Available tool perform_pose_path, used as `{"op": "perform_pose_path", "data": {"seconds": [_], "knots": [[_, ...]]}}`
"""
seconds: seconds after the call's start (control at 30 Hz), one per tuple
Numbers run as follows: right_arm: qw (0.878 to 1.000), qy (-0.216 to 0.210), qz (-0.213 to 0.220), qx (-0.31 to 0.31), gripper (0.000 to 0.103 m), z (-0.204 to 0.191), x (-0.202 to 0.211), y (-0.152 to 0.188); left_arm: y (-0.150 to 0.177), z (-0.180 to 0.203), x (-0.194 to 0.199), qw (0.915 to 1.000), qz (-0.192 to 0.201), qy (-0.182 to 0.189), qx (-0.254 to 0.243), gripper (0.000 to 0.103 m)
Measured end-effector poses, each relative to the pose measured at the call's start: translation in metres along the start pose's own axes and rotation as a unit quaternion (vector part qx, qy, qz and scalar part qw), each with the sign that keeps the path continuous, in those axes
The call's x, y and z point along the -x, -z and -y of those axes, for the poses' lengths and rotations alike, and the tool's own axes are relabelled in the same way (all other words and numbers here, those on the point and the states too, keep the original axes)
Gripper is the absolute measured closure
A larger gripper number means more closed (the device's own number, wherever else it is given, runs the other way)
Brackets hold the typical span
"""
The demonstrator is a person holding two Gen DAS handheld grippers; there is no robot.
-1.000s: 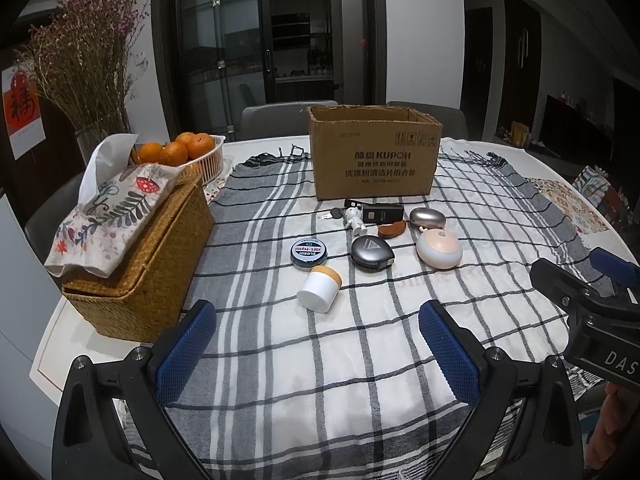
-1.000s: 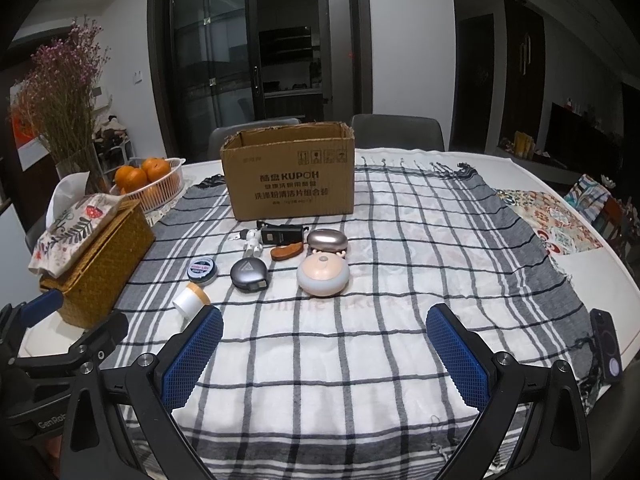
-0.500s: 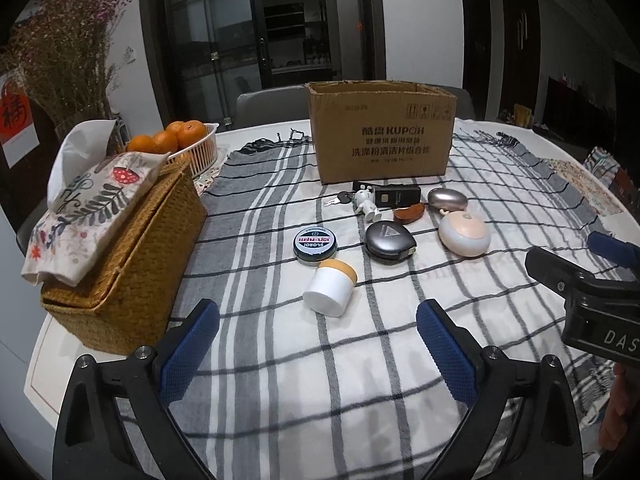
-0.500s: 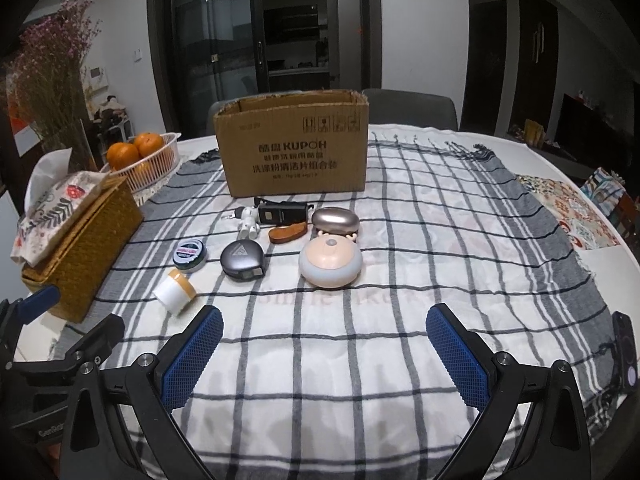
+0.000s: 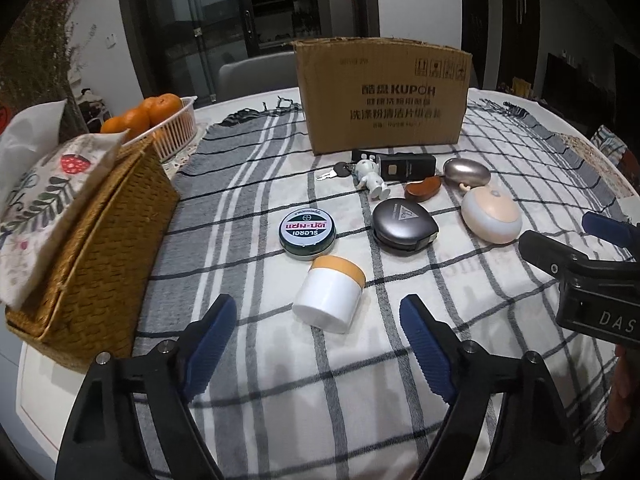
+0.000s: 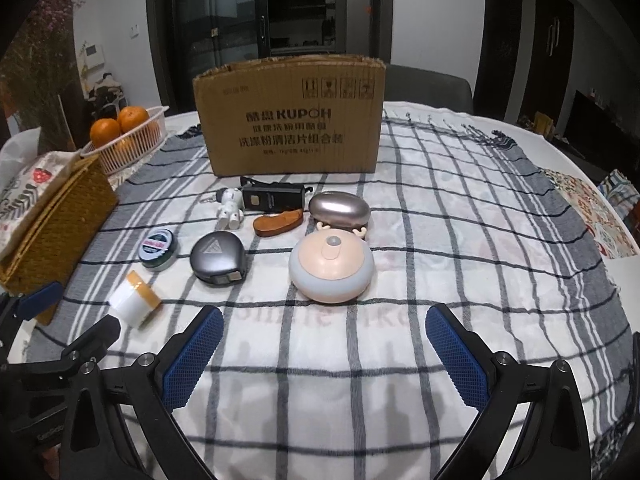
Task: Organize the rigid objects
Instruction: 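Grasp the white orange-lidded jar with the left tool while the right tool grasps the pink round lamp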
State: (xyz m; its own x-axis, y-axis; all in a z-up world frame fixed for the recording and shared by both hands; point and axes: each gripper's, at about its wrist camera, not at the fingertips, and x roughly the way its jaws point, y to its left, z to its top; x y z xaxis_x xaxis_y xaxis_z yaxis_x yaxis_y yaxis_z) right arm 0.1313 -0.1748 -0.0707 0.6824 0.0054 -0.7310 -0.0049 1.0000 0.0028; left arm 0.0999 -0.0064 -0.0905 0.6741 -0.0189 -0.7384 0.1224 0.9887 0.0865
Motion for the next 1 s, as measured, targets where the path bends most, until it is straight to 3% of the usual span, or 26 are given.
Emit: {"op": "perform_pose_path", "data": {"seconds": [1.0], "knots": [[0.999,-0.001,-0.042,0.004,0.018,0.004,-0.083,-0.023,-0.008,0.001,-0.065,0.9979,-0.063,0.016,0.008,0.054]]}}
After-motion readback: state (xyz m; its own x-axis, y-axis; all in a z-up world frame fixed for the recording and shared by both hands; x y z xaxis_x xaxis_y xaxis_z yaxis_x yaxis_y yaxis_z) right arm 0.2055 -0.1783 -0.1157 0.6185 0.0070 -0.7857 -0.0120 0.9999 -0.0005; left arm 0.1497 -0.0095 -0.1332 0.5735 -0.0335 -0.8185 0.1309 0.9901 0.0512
